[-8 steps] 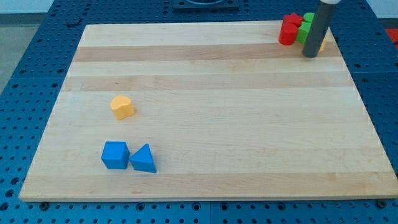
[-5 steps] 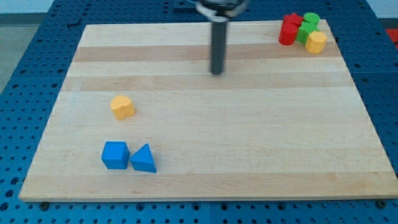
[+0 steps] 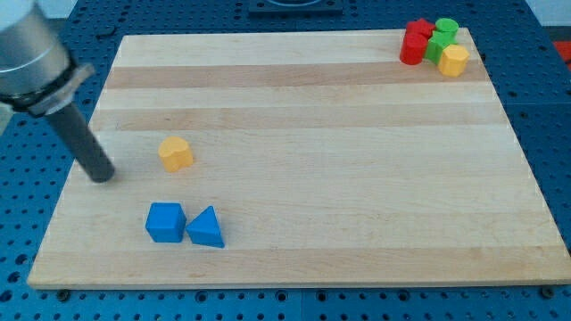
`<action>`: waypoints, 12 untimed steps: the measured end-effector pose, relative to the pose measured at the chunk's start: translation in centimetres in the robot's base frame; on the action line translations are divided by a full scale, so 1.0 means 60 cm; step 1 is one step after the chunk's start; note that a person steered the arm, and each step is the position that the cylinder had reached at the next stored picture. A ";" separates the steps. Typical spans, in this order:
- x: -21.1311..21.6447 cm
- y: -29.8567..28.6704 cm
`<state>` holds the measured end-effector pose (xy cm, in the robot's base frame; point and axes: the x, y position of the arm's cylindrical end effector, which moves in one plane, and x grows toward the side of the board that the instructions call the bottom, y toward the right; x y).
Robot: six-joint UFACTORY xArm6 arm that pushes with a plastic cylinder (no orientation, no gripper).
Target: Slide the yellow heart to the center
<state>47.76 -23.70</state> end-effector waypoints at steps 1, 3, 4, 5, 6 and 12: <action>-0.035 0.086; -0.109 0.256; -0.120 0.216; -0.102 0.113; -0.053 0.068; -0.027 0.164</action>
<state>46.13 -13.86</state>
